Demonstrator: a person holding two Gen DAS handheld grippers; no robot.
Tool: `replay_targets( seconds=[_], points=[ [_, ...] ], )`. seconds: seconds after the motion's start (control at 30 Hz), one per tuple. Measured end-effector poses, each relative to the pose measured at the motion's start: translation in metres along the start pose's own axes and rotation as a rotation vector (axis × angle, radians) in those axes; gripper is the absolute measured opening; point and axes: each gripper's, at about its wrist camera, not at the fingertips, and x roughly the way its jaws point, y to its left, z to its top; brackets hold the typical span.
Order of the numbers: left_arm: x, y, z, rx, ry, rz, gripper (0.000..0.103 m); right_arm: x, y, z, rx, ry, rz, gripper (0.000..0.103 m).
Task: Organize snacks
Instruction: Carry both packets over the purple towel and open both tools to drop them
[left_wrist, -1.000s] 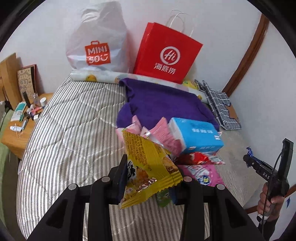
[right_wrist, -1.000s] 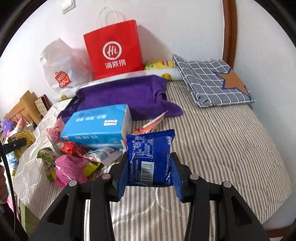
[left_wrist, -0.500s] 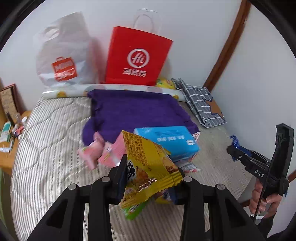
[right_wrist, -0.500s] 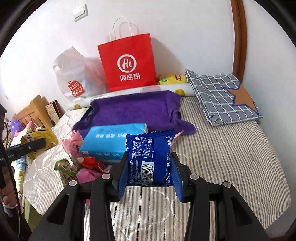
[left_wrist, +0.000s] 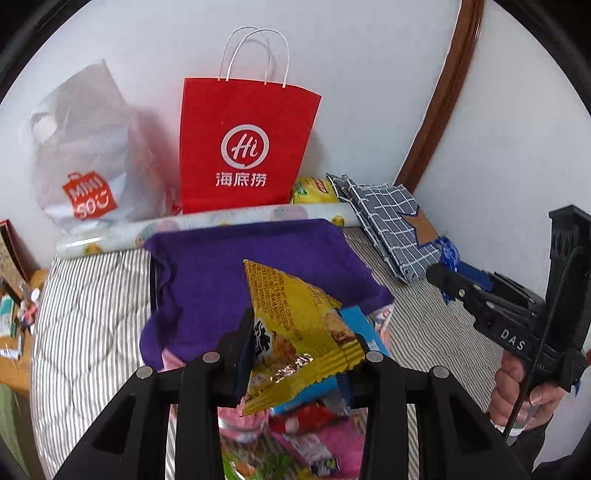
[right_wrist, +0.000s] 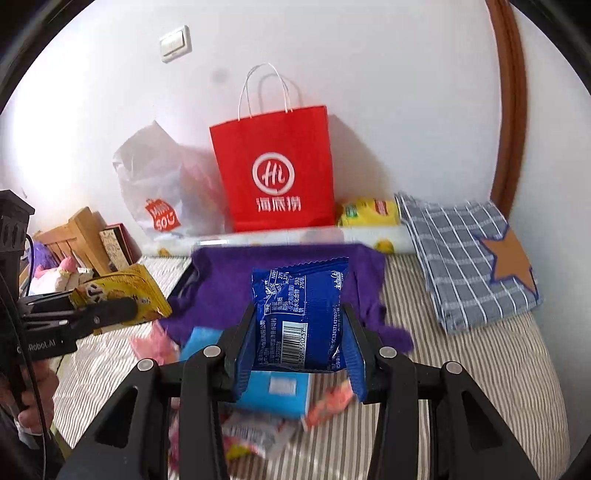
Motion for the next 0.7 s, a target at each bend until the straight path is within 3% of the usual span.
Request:
replay_targets(
  seconds=[0.33, 0.7],
  points=[
    [0.031, 0.023, 0.045, 0.020, -0.004, 0.049, 0.035, 0.056, -0.005, 0.046, -0.006, -0.011, 0.018, 0.042],
    [0.091, 0.072, 0.072, -0.051, 0.050, 0.062, 0.035, 0.126, -0.023, 0.055, 0.017, 0.061, 0.029, 0.042]
  ],
)
